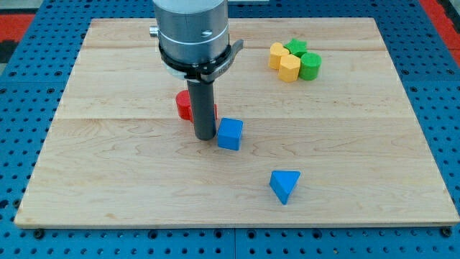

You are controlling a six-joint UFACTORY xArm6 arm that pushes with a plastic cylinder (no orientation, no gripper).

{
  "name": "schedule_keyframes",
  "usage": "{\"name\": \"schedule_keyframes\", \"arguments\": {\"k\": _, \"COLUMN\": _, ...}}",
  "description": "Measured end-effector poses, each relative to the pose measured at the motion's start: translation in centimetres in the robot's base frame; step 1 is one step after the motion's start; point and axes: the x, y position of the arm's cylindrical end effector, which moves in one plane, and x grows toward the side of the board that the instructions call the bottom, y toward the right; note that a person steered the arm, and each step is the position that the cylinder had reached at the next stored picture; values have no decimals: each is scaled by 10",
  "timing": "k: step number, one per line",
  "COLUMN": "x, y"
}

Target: Slide the blue cube closer to red star

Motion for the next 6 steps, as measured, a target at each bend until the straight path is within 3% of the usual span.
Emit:
{"name": "schedule_keyframes", "arguments": {"k": 2, "x": -27, "y": 10}}
{"name": "schedule_keyframes", "arguments": {"k": 3, "x": -32, "y": 87}}
{"name": "schedule_keyframes", "arguments": {"k": 4, "x": 16, "y": 120}}
{"name": "schedule_keyframes", "arguments": {"k": 5, "x": 48, "y": 91}}
{"name": "schedule_keyframes", "arguments": {"k": 6, "x": 40, "y": 52}}
